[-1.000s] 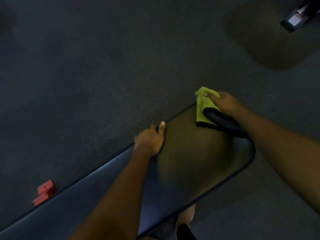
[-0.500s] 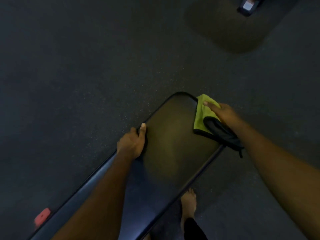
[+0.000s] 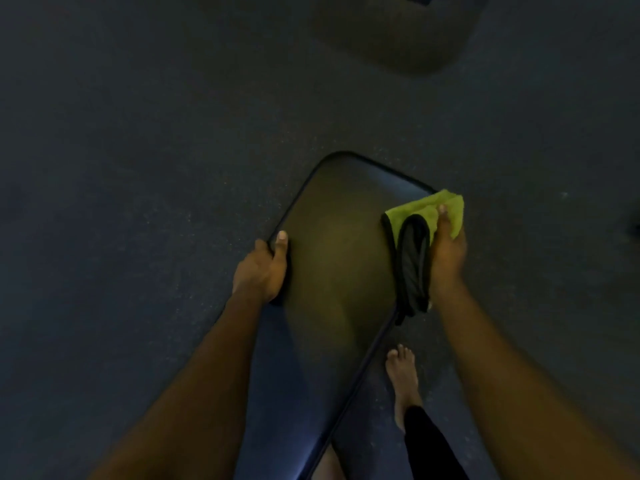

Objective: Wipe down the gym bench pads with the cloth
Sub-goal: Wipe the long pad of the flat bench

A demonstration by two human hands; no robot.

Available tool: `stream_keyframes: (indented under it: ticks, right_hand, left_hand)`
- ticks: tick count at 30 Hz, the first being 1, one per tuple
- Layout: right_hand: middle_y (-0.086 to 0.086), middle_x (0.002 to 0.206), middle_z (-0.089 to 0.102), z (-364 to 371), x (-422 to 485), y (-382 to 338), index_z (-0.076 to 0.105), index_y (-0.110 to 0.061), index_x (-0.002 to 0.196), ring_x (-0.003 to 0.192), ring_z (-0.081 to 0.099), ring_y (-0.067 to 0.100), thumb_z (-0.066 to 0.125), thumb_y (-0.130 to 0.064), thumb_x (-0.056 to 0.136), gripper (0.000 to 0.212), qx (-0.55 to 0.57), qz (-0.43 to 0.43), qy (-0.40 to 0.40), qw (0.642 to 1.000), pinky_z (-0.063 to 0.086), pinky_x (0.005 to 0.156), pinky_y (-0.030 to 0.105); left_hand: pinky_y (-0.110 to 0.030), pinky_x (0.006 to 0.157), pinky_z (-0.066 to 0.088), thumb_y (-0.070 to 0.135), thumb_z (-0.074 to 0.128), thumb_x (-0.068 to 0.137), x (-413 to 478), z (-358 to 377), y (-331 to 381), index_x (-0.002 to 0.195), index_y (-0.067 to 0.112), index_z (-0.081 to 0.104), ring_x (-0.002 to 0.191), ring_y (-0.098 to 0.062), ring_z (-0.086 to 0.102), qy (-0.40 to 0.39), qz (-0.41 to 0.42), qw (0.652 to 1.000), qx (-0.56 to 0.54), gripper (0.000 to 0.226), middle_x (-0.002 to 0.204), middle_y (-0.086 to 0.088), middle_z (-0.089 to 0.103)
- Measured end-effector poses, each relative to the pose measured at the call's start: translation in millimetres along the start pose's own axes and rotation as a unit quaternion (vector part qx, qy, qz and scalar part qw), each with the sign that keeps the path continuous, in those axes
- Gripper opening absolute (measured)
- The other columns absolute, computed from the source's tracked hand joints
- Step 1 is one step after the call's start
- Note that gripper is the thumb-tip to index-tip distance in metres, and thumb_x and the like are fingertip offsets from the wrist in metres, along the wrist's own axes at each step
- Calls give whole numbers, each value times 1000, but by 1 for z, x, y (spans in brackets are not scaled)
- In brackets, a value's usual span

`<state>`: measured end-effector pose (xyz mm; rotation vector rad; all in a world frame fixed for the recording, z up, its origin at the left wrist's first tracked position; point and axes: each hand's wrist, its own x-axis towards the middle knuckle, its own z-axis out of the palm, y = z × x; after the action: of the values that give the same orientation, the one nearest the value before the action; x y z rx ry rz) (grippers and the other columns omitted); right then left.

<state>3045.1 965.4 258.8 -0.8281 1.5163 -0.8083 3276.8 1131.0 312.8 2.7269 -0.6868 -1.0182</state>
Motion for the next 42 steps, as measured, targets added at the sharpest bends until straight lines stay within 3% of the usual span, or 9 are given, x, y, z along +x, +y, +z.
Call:
stream_keyframes:
  ticks: [4, 9, 12, 20, 25, 29, 35, 38, 42]
  right_hand:
    - [3, 145, 59, -7, -97, 58, 54, -23, 146, 135, 52, 24, 42, -86, 77, 94, -18, 70, 74, 995, 39, 116, 42]
    - [10, 151, 51, -15, -145, 76, 38, -27, 156, 139, 46, 35, 38, -65, 100, 68, -115, 44, 24, 992, 34, 118, 43]
    - [18, 153, 47, -9, -117, 53, 15, -33, 162, 138, 46, 40, 46, -60, 100, 74, -136, -5, 43, 990, 34, 114, 41]
    - [3, 147, 55, -10, -271, 149, 38, -33, 155, 134, 53, 29, 57, -66, 91, 74, -66, 41, 35, 996, 39, 114, 40]
    - [13, 148, 54, -19, -302, 157, 21, -35, 161, 133, 52, 38, 50, -58, 98, 74, -140, 38, 12, 989, 39, 109, 39]
    - [13, 150, 52, -8, -296, 156, 20, -36, 161, 135, 50, 37, 57, -60, 95, 80, -97, 11, 48, 994, 37, 112, 41]
    - [13, 156, 45, -26, -438, 235, 18, -33, 162, 139, 46, 39, 54, -66, 93, 84, -125, 47, -21, 991, 34, 116, 43]
    - [13, 161, 37, -35, -471, 256, 6, -31, 163, 143, 41, 39, 47, -69, 94, 89, -185, 49, -73, 979, 30, 118, 46]
    - [20, 153, 45, -24, -475, 256, 3, -31, 163, 134, 49, 43, 53, -63, 95, 90, -171, 36, -23, 984, 38, 109, 45]
  left_hand:
    - [-50, 102, 39, 67, 15, 98, -5, -4, -10, 141, 9, 38, 124, -40, 52, -9, 34, 999, -6, 76, 138, -22, 52]
    - [-52, 104, 41, 68, 13, 96, -12, -5, -41, 145, 13, 33, 124, -41, 52, -7, 95, 995, 4, 77, 139, -22, 52]
    - [-52, 107, 38, 65, 14, 98, -21, -2, -72, 154, 18, 24, 129, -41, 49, -5, 104, 995, 4, 73, 144, -21, 49]
    - [-55, 104, 42, 64, 15, 99, -46, 6, -140, 152, 18, 27, 122, -42, 54, 18, 105, 994, 5, 71, 135, -24, 55]
    - [-56, 99, 46, 68, 13, 97, -76, 12, -192, 146, 17, 34, 115, -40, 59, 59, 95, 994, 16, 73, 127, -21, 61]
    - [-63, 108, 35, 73, 6, 93, -94, 13, -222, 145, 18, 35, 123, -40, 55, 78, 91, 992, 36, 82, 132, -20, 59]
    - [-71, 115, 1, 74, 3, 91, -155, 16, -298, 151, 18, 29, 137, -36, 43, 77, 52, 992, 81, 86, 147, -16, 49]
    - [-71, 114, -3, 71, 5, 94, -186, 17, -338, 151, 17, 31, 140, -36, 39, 80, 27, 992, 91, 82, 151, -16, 43]
    - [-70, 114, -5, 69, 8, 96, -221, 15, -389, 151, 20, 33, 142, -34, 36, 71, 10, 993, 90, 77, 153, -15, 39]
